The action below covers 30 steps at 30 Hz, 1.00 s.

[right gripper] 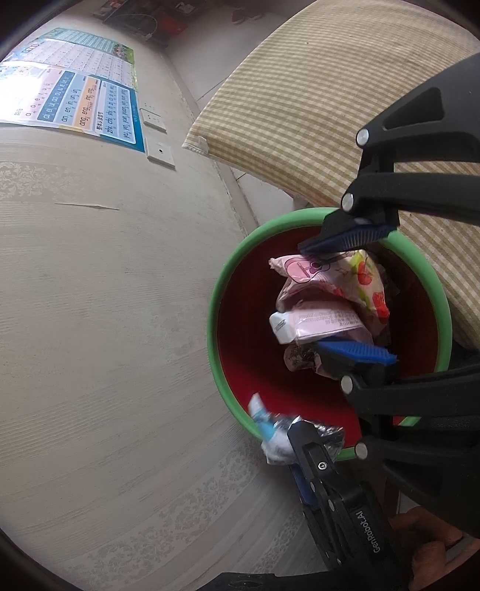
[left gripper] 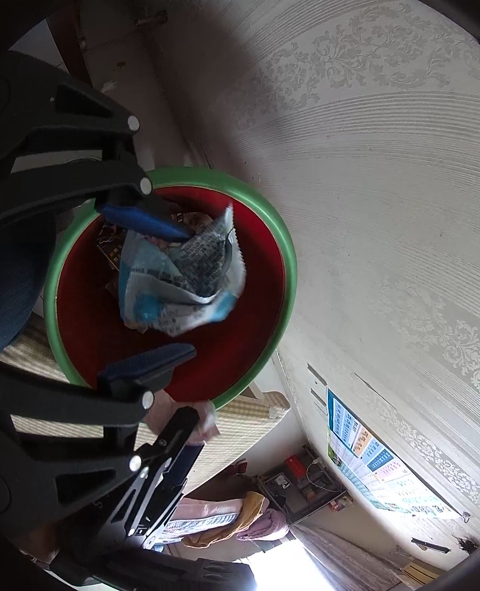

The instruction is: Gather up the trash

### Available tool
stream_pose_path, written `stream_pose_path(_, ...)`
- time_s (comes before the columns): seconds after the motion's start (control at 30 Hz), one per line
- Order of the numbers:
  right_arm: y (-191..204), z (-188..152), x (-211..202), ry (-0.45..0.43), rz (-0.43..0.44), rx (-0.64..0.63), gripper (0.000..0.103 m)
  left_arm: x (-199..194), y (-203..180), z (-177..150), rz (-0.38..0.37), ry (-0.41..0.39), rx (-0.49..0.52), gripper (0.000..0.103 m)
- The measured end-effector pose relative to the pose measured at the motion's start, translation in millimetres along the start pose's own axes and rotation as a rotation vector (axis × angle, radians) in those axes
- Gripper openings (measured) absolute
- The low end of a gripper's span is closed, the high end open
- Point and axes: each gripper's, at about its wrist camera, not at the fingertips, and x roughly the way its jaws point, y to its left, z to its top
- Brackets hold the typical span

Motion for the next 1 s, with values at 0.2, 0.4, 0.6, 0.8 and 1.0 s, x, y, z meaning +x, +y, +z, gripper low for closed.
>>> stream_pose_path(0.2, 1, -2, -15, -0.031, -0.026, -0.008, 0.077, -16, -2, -2, 0.013, -0.041, -0.009, 0.089)
stream_pose_path(0.4, -10, -13, -45, -0.058, -0.049, 0.012, 0.083, -38, -18, -13, 0.006, -0.07, 0.004, 0.097)
stream_pose_path(0.6, -37, -44, -93, -0.107, -0.119, 0.065, 0.084, -57, -51, -31, -0.014, -0.081, 0.036, 0.097)
stream_pose_path(0.8, -86, -92, -146, -0.154, -0.211, 0.186, 0.084, -67, -97, -63, -0.036, -0.072, 0.126, 0.097)
stream_pose_path(1.0, -127, -148, -195, -0.19, -0.322, 0.269, 0.084, -67, -156, -101, -0.037, -0.079, 0.274, 0.097)
